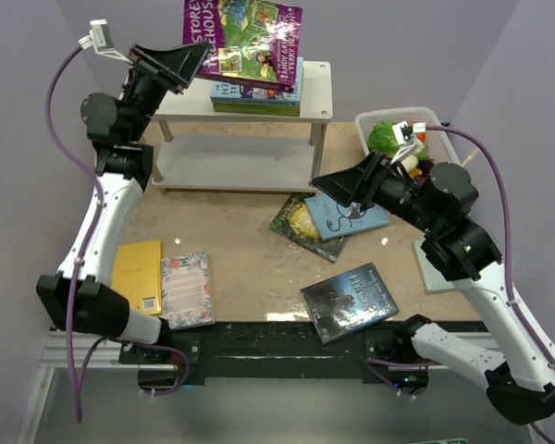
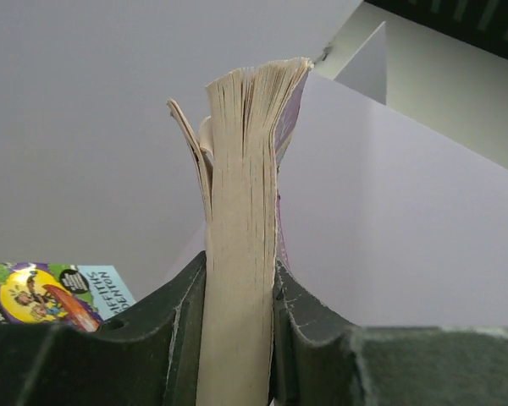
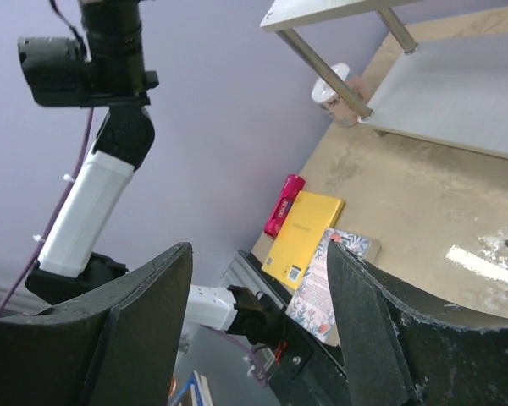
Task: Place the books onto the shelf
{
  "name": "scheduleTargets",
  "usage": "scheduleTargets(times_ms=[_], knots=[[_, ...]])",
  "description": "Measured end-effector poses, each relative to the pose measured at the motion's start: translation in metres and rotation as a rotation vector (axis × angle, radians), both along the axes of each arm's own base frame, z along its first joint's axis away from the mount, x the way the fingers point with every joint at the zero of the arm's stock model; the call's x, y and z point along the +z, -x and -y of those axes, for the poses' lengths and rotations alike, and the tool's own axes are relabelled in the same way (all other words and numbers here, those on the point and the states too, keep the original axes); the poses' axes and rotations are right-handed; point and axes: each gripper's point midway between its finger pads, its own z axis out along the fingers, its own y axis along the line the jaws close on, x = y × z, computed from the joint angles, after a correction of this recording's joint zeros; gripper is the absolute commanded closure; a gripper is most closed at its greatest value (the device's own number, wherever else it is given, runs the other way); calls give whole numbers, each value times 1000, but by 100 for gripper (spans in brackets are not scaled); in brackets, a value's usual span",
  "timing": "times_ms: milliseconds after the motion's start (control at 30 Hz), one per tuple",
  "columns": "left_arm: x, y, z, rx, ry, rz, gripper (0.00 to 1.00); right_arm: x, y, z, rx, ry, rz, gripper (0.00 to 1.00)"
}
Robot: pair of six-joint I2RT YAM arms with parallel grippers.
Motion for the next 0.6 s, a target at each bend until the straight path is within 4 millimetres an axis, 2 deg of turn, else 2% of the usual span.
scheduleTargets(times_ms=[100, 200, 300, 367, 500, 567, 600], knots=[[-19, -49, 6, 4, -16, -80, 100, -5, -11, -4, -15, 11, -9, 33], [-47, -95, 11, 9, -33, -167, 100, -8, -18, -5, -31, 20, -7, 33], [-66, -127, 16, 8, -47, -222, 100, -7, -21, -5, -38, 23, 5, 33], [-71, -143, 19, 5, -54, -236, 100, -5, -22, -4, -43, 22, 14, 33], [-77, -157, 21, 1, -61, -250, 100, -3, -24, -3, -56, 22, 29, 33], [-80, -157, 22, -5, -70, -255, 95, -4, -27, -4, -62, 26, 32, 33], [-80, -157, 22, -7, -72, -254, 88, -5, -28, -4, -62, 29, 31, 33]])
